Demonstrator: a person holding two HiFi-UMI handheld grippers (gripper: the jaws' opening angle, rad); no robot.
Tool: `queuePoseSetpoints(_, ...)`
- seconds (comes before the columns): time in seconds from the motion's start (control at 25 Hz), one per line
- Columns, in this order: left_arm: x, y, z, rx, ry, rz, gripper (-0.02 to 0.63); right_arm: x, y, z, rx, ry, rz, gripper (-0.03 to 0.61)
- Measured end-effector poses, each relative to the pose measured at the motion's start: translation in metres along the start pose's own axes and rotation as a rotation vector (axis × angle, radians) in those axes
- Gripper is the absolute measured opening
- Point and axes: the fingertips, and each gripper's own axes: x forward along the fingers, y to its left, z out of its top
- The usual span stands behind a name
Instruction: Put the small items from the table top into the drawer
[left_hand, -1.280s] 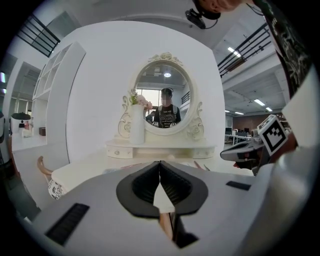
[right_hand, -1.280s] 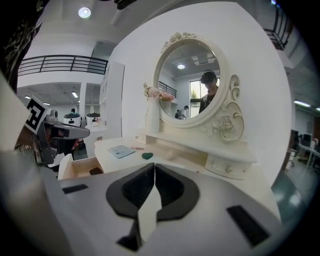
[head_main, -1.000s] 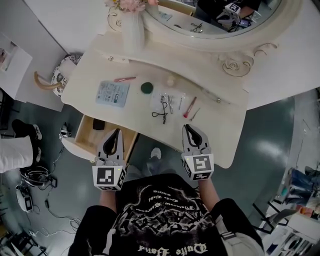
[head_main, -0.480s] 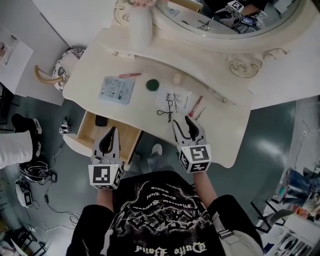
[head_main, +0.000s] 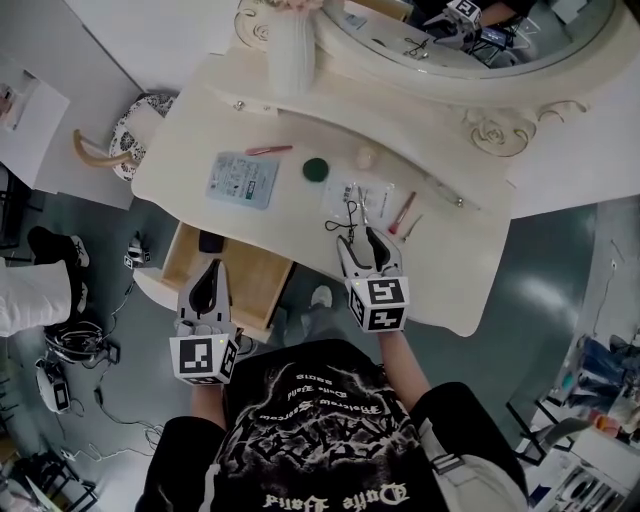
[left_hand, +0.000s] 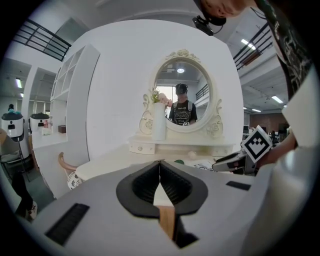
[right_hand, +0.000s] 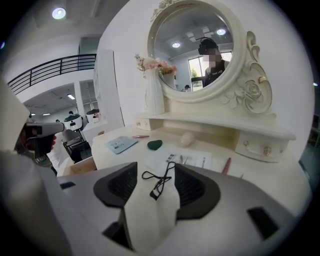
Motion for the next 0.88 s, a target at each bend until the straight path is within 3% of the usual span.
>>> queuePoseSetpoints(0.36,-0.007,0.010,-0.002,0.007,0.012,0.022,0.015,0.019,-0.007,-0.021,0.001,0.089,-0.036,0.225)
queuePoseSetpoints(0.88,-0.019,0.020,-0.011,-0.004,0.033,0.071,0.015,0.035,-0.016,-0.034,-0.033,0.182,-0.094,0.148)
